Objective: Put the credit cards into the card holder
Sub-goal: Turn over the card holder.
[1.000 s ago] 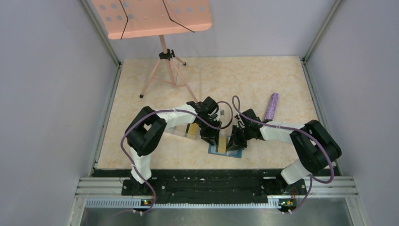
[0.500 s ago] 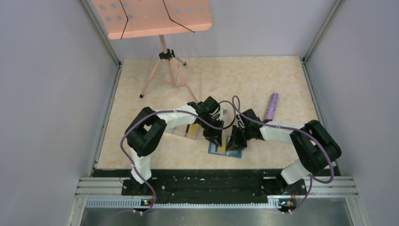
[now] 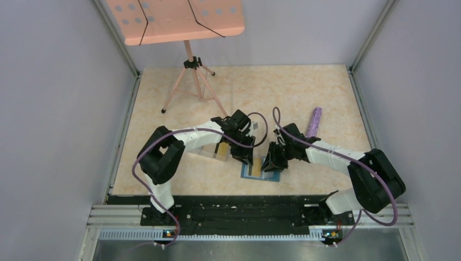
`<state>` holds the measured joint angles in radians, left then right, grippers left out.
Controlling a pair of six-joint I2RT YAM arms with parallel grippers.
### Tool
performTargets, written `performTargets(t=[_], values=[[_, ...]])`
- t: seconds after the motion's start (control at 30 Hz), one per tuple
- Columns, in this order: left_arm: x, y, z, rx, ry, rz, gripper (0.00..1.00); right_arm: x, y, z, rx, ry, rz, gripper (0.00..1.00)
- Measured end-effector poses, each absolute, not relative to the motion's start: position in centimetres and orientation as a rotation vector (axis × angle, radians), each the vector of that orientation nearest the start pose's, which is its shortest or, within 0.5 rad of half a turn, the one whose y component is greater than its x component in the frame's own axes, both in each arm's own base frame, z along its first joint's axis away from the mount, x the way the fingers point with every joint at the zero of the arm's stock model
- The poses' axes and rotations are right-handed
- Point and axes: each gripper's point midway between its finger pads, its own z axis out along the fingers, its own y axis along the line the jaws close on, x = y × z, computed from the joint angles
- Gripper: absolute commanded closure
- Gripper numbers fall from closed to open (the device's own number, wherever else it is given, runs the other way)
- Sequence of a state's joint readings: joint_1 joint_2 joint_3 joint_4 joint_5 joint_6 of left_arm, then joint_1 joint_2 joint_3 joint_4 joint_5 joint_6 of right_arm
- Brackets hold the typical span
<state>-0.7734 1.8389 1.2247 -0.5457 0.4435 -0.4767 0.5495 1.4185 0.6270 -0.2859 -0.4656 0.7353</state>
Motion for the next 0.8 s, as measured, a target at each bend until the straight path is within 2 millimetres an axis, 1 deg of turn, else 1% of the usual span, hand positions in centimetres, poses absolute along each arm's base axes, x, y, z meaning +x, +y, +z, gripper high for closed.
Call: performTargets(t=[0.07, 0.17, 0.27, 0.3, 0.4, 0.53, 0.63, 0.8], values=[[20.8, -33.0, 5.4, 0.561, 2.89, -0.883, 0.64, 17.9, 23.1, 4.3, 0.089, 2.85, 0.98, 0.77], [21.0, -32.8, 5.3, 0.551, 2.889, -0.875, 0.64, 18.3, 23.3, 5.0, 0.078, 2.822, 0.989, 0.87], [21.2, -32.7, 5.3, 0.539, 2.889, -0.869, 0.62, 18.4, 23.4, 5.0, 0.076, 2.819, 0.994, 0.98], [21.3, -32.7, 5.3, 0.537, 2.89, -0.869, 0.62, 18.4, 23.4, 5.0, 0.074, 2.818, 0.997, 1.0], [21.4, -32.6, 5.2, 0.529, 2.892, -0.868, 0.6, 18.7, 23.7, 4.4, 0.075, 2.826, 0.998, 1.0], [21.5, -32.5, 5.1, 0.523, 2.894, -0.868, 0.59, 18.7, 23.6, 2.5, 0.096, 2.88, 0.965, 1.0], [21.5, -32.5, 4.8, 0.52, 2.903, -0.868, 0.59, 18.5, 23.3, 1.6, 0.102, 2.91, 0.935, 1.0], [21.1, -32.6, 3.6, 0.523, 2.942, -0.884, 0.61, 18.6, 23.4, 1.5, 0.083, 2.911, 0.932, 1.0]])
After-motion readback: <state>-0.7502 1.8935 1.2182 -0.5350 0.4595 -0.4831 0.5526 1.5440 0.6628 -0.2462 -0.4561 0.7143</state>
